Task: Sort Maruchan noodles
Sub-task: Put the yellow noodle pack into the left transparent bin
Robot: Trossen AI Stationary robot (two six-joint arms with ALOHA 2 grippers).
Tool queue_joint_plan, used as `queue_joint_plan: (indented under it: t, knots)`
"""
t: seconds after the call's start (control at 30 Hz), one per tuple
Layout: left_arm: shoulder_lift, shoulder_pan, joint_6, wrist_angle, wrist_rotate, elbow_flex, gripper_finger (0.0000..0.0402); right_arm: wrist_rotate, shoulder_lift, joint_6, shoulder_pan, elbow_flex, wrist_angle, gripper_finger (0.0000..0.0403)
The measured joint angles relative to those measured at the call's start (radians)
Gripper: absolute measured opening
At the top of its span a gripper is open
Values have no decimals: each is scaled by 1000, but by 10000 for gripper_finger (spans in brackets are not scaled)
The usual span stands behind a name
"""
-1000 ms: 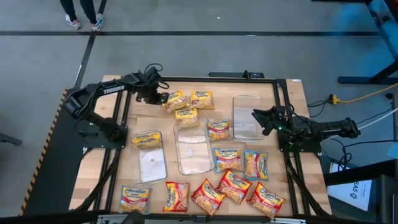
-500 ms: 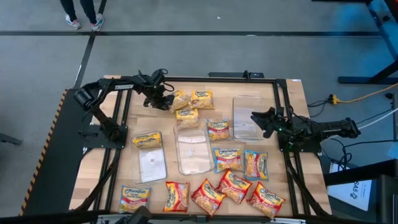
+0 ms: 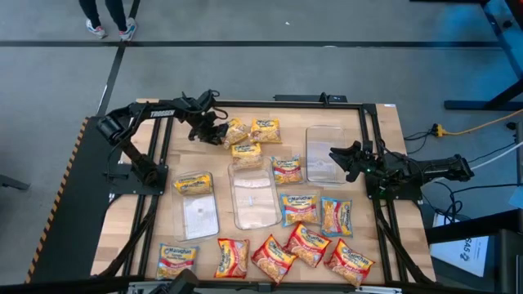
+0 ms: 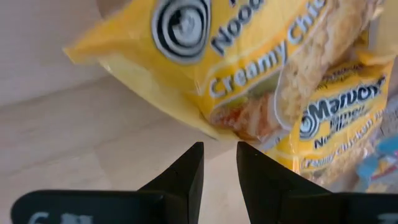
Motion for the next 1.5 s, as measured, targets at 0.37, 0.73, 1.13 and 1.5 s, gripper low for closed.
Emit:
queue_joint_plan:
  t: [0.37, 0.73, 1.13, 1.5]
  knots:
    - [0, -14, -94, 47, -67, 0, 90, 0, 0, 0, 0, 0, 0, 161]
    - [0, -66, -214, 111, -202, 0, 90, 0, 0, -10, 0, 0, -1, 161]
    - [0, -116, -171, 129, -261, 0, 4, 0, 0, -11, 0, 0, -1, 161]
    - [-40, -131, -36, 97, -169, 53, 1, -1, 0, -11, 0, 0, -1, 161]
